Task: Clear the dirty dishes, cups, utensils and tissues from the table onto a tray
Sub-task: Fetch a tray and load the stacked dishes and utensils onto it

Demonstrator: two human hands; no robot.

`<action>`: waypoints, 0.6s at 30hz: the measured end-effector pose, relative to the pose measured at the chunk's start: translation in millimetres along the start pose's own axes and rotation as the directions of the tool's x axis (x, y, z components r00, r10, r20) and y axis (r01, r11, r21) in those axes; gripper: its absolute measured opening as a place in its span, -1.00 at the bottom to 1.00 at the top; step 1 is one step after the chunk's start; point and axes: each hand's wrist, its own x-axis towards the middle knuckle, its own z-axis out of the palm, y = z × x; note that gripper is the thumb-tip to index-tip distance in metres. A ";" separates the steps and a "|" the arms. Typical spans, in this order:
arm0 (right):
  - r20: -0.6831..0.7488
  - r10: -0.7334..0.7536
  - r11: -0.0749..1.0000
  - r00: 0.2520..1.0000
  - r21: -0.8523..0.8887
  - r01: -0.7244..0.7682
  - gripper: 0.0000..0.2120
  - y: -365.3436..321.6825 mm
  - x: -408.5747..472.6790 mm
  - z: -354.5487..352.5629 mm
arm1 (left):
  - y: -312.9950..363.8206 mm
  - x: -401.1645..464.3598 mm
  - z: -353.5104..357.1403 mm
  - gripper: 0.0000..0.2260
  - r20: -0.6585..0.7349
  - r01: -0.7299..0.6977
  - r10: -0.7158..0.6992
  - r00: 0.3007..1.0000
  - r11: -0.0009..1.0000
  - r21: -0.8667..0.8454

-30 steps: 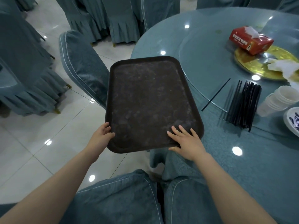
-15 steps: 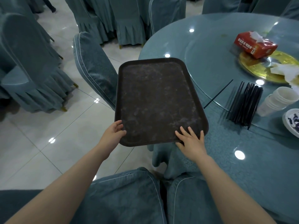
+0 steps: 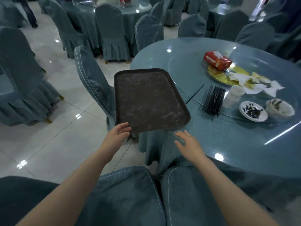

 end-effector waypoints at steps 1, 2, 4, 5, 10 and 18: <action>-0.009 -0.002 1.000 1.000 0.010 0.002 -0.61 -10.0 -15.3 -1.7 | -1.8 -14.8 -5.5 -0.68 0.006 -0.017 0.017 1.000 1.000 -0.009; -0.013 -0.002 1.000 1.000 0.018 0.003 -0.62 -21.4 -30.8 -2.5 | -4.5 -30.6 -11.8 -0.68 0.015 -0.030 0.030 0.999 0.999 -0.015; -0.023 -0.004 0.999 1.000 0.050 0.005 -0.64 -46.0 -60.7 -1.6 | -11.7 -62.9 -25.9 -0.68 0.036 -0.055 0.056 0.998 0.998 -0.033; -0.030 -0.015 0.997 0.999 0.074 0.017 -0.64 -59.0 -74.6 0.0 | -15.8 -79.2 -33.6 -0.68 0.044 -0.067 0.069 0.997 0.997 -0.045; -0.059 -0.104 0.966 0.993 0.232 0.115 -0.71 -131.1 -126.1 13.2 | -32.4 -154.3 -82.9 -0.69 0.010 -0.099 0.102 0.995 0.987 -0.130; -0.029 -0.203 0.741 0.979 0.648 0.173 -0.82 -256.3 -140.2 50.8 | -59.5 -224.6 -183.2 -0.72 -0.244 -0.169 0.126 0.962 0.972 -0.166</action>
